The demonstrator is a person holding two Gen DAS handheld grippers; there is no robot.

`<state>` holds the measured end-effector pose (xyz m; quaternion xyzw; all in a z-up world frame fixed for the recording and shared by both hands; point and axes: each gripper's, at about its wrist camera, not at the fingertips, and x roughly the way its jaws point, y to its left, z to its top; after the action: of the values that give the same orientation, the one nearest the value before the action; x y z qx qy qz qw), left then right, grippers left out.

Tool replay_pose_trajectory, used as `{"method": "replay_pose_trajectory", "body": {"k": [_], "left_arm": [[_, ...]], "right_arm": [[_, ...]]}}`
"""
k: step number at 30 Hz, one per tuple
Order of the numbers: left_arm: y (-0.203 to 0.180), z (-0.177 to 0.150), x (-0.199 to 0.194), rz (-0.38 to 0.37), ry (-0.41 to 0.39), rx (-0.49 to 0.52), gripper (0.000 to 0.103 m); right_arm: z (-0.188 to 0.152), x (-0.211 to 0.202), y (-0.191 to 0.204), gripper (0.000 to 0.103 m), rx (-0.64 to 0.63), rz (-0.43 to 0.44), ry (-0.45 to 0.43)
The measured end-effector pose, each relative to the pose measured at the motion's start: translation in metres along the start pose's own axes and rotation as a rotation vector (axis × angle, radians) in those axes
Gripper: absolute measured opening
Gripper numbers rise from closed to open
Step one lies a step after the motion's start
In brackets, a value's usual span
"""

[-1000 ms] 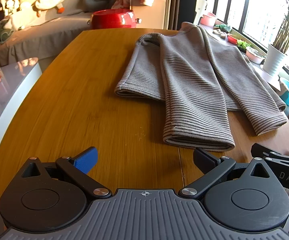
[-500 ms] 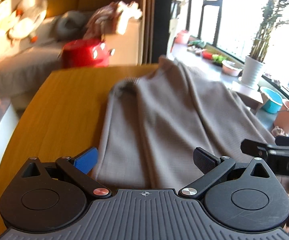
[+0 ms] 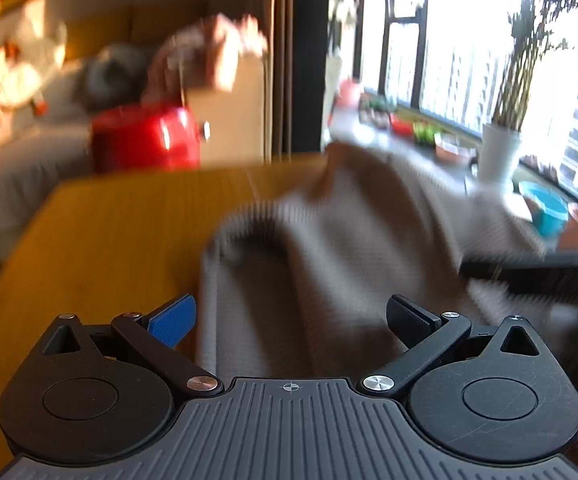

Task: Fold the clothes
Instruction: 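Lower both open grippers onto the sweater body near its hem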

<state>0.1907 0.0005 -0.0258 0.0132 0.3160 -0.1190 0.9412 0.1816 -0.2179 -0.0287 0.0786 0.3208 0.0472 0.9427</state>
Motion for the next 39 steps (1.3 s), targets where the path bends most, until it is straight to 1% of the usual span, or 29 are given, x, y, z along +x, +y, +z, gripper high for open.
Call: {"method": "replay_pose_trajectory", "body": {"k": [2,3,9,13,18,23,27,29,31,33,34,36,39], "left_arm": [[0.011,-0.001,0.0,-0.036,0.023,-0.055,0.103],[0.015,-0.003,0.0,-0.044,0.026,-0.066,0.103],[0.015,-0.015,-0.013,-0.026,0.04,-0.031,0.103],[0.019,-0.033,-0.039,-0.027,0.041,-0.033,0.103],[0.024,-0.062,-0.083,-0.022,0.054,-0.051,0.103],[0.024,-0.078,-0.113,-0.098,0.069,-0.104,0.103],[0.024,-0.089,-0.136,-0.166,0.082,-0.15,0.103],[0.023,-0.087,-0.142,-0.178,0.058,-0.165,0.103],[0.021,-0.082,-0.151,-0.186,0.006,-0.162,0.103],[0.018,-0.077,-0.162,-0.177,-0.053,-0.142,0.103],[0.018,-0.076,-0.166,-0.174,-0.069,-0.135,0.103],[0.021,-0.075,-0.171,-0.172,-0.075,-0.127,0.103],[0.028,-0.078,-0.166,-0.186,-0.022,-0.157,0.103]], "right_arm": [[-0.002,-0.003,0.0,0.103,0.005,0.013,0.001],[-0.003,-0.004,0.0,0.103,0.007,0.017,0.001],[-0.016,-0.019,0.007,0.103,0.0,0.028,0.007],[-0.031,-0.039,0.015,0.103,-0.008,0.06,0.01],[-0.06,-0.076,0.025,0.103,-0.03,0.112,0.019],[-0.089,-0.115,0.022,0.103,-0.029,0.158,0.017],[-0.094,-0.125,0.016,0.103,0.003,0.182,0.01],[-0.094,-0.126,0.014,0.103,0.014,0.188,0.008],[-0.094,-0.126,0.015,0.103,0.009,0.187,0.01],[-0.093,-0.125,0.016,0.103,0.006,0.186,0.012],[-0.092,-0.124,0.016,0.103,0.006,0.187,0.012],[-0.09,-0.122,0.017,0.103,0.003,0.185,0.016],[-0.09,-0.12,0.018,0.103,0.006,0.181,0.021]]}}
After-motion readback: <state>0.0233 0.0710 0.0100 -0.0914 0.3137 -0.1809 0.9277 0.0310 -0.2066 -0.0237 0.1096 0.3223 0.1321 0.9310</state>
